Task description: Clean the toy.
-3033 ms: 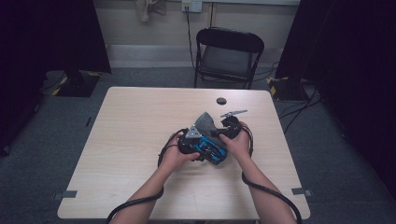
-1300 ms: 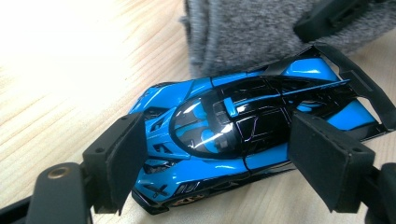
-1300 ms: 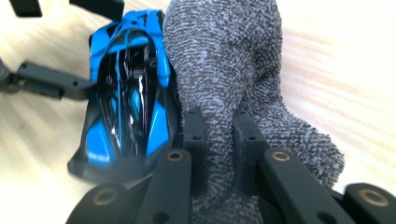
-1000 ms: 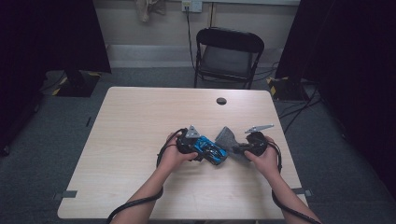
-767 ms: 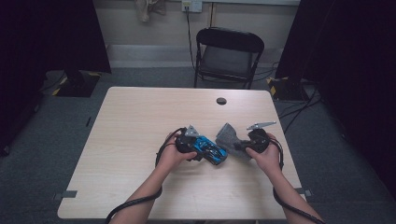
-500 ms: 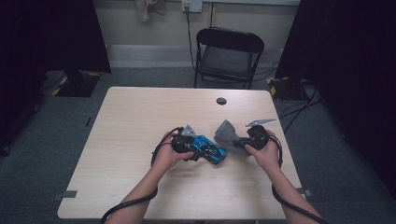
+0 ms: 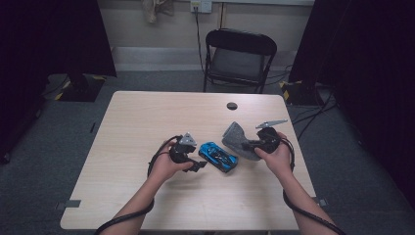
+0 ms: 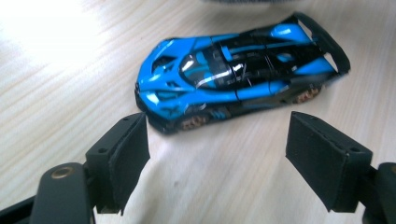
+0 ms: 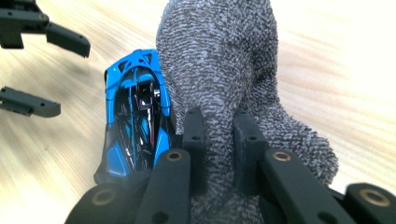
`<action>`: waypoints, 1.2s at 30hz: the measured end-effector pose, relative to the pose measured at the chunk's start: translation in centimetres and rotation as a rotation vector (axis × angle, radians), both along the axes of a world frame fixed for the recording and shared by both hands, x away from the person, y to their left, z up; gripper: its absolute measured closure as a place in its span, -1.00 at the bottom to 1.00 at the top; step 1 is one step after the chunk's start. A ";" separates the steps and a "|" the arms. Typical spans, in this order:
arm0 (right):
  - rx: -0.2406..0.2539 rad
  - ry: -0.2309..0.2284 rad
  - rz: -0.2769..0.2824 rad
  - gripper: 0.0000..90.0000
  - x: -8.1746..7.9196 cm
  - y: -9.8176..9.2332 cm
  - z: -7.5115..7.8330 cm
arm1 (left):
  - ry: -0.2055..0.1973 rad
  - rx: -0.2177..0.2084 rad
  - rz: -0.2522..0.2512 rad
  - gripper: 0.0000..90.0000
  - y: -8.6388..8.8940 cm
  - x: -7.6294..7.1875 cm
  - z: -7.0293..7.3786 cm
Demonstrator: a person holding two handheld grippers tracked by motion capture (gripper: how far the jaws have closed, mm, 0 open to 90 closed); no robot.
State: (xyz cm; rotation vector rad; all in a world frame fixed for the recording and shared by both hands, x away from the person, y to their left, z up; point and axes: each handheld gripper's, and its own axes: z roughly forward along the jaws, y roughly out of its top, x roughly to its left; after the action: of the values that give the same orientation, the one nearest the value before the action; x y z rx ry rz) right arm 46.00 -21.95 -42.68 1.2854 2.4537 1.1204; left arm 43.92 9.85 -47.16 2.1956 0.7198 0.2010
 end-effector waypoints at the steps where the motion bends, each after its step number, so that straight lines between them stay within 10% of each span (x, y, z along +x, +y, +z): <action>1: 0.001 -0.002 0.002 0.75 0.0 0.0 0.1 | 0.006 -0.001 0.001 -0.53 0.2 -0.1 -0.1; 16: 0.009 -0.039 0.074 0.75 0.3 2.4 2.5 | 0.019 -0.004 0.034 -0.56 4.5 -1.9 0.0; 36: 0.011 -0.029 0.287 0.74 -0.5 11.7 2.2 | -0.075 -0.035 0.057 -0.60 7.7 -2.5 3.7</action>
State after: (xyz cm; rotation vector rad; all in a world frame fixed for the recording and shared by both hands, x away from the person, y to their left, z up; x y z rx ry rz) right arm 45.48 -10.23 -40.44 0.9306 2.6745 1.2056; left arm 41.44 17.56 -43.47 2.1247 0.7389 0.2958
